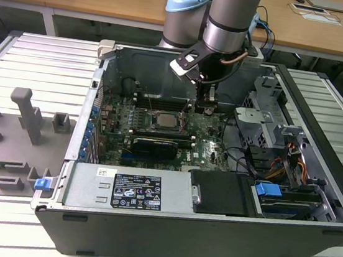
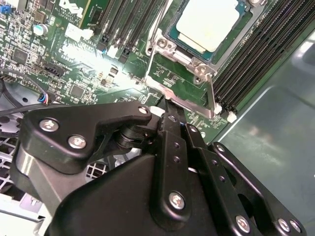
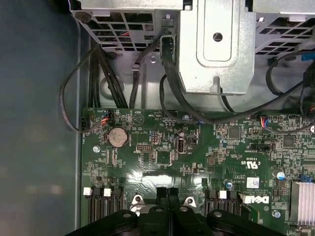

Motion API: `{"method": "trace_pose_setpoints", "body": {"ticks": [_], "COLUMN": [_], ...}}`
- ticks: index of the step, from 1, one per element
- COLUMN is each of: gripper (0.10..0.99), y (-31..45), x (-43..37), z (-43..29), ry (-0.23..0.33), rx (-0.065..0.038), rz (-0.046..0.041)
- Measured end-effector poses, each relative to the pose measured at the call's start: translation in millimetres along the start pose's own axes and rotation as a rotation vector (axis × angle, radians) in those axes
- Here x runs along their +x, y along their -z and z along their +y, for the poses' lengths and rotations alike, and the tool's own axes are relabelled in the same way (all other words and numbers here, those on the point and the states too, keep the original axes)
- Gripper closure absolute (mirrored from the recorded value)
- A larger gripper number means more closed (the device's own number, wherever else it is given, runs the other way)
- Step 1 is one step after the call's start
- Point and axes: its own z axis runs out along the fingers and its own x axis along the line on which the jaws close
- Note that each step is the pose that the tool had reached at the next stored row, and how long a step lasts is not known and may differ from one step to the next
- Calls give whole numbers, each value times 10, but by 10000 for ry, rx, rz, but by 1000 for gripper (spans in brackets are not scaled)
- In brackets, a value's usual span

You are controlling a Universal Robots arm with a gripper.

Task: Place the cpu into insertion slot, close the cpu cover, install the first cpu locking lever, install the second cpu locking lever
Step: 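Close the cpu cover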

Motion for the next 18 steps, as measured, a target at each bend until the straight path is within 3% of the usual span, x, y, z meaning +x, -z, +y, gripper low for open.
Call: {"method": "trace_pose_setpoints", "body": {"ticks": [18], "gripper": [980], "y": [-1], "x": [2], "z": [-107], "ry": [0], "rx": [-5], "rz": [0]}}
